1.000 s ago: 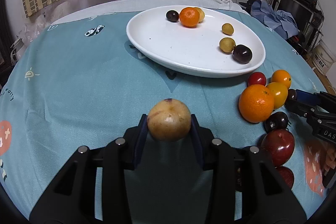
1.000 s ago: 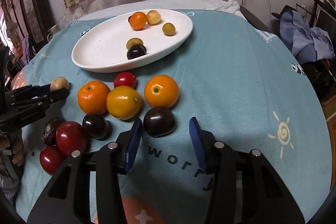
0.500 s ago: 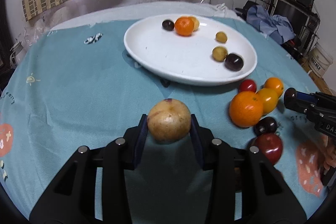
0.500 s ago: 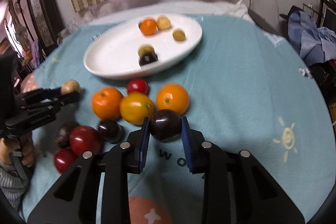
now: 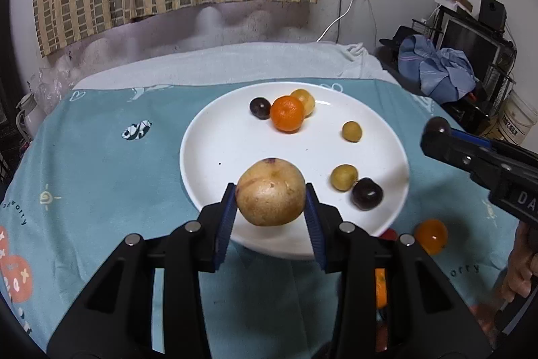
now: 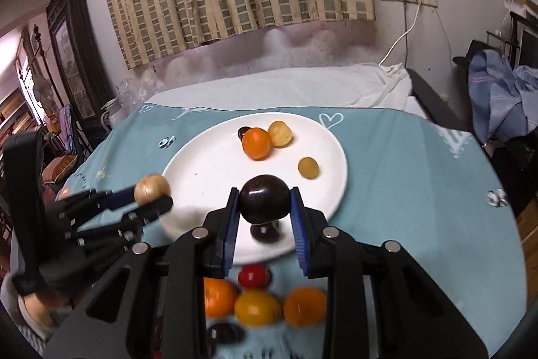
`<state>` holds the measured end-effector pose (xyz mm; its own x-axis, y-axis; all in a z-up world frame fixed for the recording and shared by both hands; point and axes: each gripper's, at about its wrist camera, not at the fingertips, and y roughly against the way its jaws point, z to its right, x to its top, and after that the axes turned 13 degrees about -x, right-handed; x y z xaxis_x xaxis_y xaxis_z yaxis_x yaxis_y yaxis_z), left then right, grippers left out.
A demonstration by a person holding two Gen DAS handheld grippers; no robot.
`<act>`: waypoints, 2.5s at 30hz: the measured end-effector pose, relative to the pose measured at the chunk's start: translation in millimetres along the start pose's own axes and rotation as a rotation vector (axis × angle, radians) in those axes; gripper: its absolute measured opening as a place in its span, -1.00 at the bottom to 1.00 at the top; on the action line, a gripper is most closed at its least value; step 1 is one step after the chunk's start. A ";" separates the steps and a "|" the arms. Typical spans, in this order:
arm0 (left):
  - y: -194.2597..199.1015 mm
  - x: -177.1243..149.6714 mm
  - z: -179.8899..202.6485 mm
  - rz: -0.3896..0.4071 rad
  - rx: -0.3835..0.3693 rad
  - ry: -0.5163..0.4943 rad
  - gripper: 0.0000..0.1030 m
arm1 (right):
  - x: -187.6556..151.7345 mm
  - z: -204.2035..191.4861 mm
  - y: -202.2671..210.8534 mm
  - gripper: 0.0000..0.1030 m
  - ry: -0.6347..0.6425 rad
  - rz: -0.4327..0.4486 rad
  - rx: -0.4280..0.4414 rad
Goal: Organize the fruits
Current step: 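Place the large pale fruit with the left tool while the right tool places a dark plum, then move both open tools back toward the remaining fruits beside the plate, then carry the dark brown fruit onto the plate with the left tool while the right tool places an orange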
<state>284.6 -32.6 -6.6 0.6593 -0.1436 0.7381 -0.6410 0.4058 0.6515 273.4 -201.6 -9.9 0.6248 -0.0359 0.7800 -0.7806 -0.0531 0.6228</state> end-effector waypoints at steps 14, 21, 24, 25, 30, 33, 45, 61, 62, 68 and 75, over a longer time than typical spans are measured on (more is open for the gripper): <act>-32.7 -7.7 -12.5 -0.051 0.044 -0.014 0.17 | -1.8 6.3 -35.3 0.31 -0.014 -0.017 -0.073; 15.6 -22.3 -7.1 0.021 0.040 0.009 0.53 | 4.0 8.2 37.4 0.43 -0.066 0.083 0.024; 38.1 -44.0 1.3 0.031 0.044 -0.008 0.58 | -20.0 11.0 58.8 0.62 -0.046 0.100 0.012; 45.8 -51.1 5.7 0.037 0.046 -0.022 0.63 | -32.0 15.4 63.8 0.67 -0.051 0.108 0.002; 68.9 -86.7 32.2 0.036 0.052 -0.118 0.78 | -67.3 42.4 69.6 0.69 -0.126 0.040 -0.030; 68.1 -99.1 39.5 0.001 0.012 -0.130 0.78 | -68.9 56.8 67.6 0.69 -0.202 0.007 -0.001; 71.9 -98.0 3.1 0.011 0.186 -0.081 0.89 | -68.3 69.4 66.1 0.69 -0.253 -0.010 -0.007; 61.3 -112.2 21.7 -0.040 0.094 -0.145 0.84 | -69.7 65.8 63.1 0.69 -0.232 -0.015 -0.015; 59.4 -112.9 23.2 -0.046 0.094 -0.153 0.82 | -69.9 65.5 62.5 0.69 -0.228 -0.017 -0.016; 44.1 -114.0 21.9 -0.103 0.080 -0.153 0.51 | -71.3 63.6 60.6 0.69 -0.215 -0.022 -0.021; 32.7 -113.8 8.4 -0.161 -0.018 -0.084 -0.03 | -73.9 58.0 54.7 0.69 -0.189 -0.036 -0.037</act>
<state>185.3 -10.6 -67.8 0.7175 -0.2825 0.6367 -0.5217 0.3878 0.7599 185.7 -259.7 -37.0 0.6424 -0.2218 0.7336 -0.7554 -0.0214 0.6550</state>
